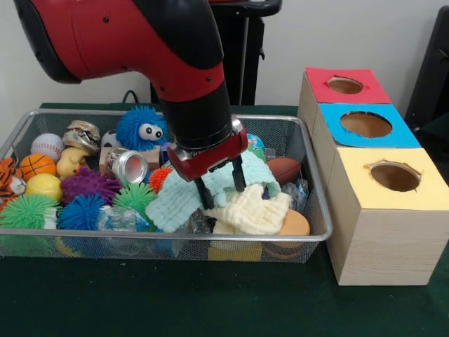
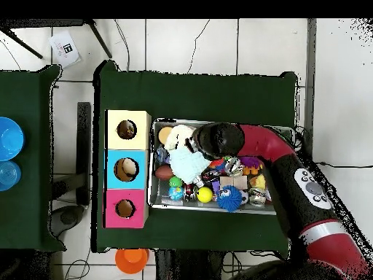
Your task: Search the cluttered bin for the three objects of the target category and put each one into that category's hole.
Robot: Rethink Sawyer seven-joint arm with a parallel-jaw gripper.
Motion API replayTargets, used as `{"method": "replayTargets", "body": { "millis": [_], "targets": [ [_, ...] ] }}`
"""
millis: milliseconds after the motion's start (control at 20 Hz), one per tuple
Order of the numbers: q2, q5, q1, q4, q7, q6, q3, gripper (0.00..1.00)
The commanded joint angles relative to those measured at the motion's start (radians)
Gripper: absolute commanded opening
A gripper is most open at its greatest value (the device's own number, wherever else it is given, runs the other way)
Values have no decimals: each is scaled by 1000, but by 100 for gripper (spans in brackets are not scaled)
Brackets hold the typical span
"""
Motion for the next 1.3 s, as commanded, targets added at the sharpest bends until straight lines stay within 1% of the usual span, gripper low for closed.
{"method": "replayTargets", "body": {
  "millis": [50,250,450,500,900,1050,1150,1250,1300],
  "targets": [
    [82,-123,14,-101,-137,110,-69,100],
    [118,-145,-1,-99,-133,61,-51,100],
    [137,-146,-23,-92,-164,68,-25,100],
    [144,-145,-32,-88,-173,65,-14,0],
    [193,-126,-87,-68,-219,50,47,0],
    [195,-130,-98,-60,-213,49,60,0],
    [188,-133,-105,-46,-196,28,72,0],
    [138,-125,-116,-3,-171,29,85,0],
    [91,-110,-132,43,-161,34,103,0]
  ]
}}
